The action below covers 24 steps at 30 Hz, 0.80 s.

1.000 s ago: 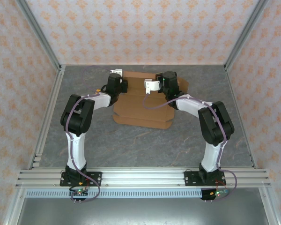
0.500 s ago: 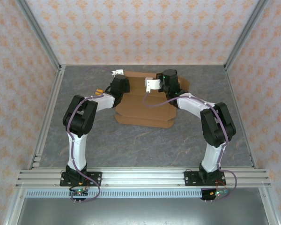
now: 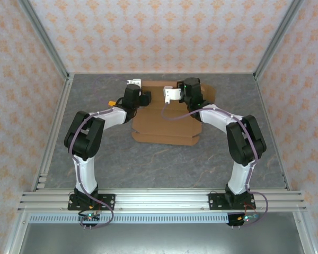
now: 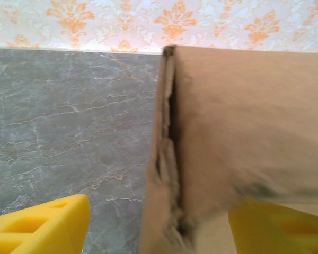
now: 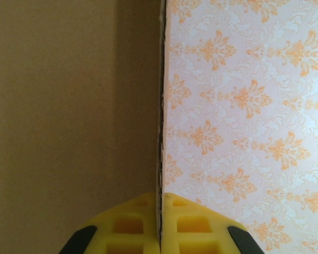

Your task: Fold the paper box

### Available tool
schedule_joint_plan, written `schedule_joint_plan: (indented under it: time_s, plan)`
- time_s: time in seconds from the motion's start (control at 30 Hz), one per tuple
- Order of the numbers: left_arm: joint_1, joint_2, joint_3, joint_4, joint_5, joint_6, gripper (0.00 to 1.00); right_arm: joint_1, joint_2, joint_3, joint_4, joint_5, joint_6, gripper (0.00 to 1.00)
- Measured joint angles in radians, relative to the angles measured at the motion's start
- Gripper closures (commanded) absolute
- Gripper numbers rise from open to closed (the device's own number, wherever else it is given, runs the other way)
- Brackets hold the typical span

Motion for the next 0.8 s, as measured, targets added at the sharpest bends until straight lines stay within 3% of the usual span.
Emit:
schedule_joint_plan:
  time_s: [0.47,0.63,0.8]
  plan:
    - [0.056,-0.252,-0.143,-0.154,0.249,0.024,0.21,0.000,0.028,-0.034,0.108,-0.003,-0.021,1.00]
    - [0.121,-0.325,-0.133,-0.192,0.317,-0.043,0.19,-0.001,0.029,-0.049,0.134,-0.006,-0.025,1.00]
    - [0.207,-0.283,-0.010,-0.254,0.400,-0.163,0.19,-0.001,0.030,-0.066,0.164,-0.016,-0.029,1.00]
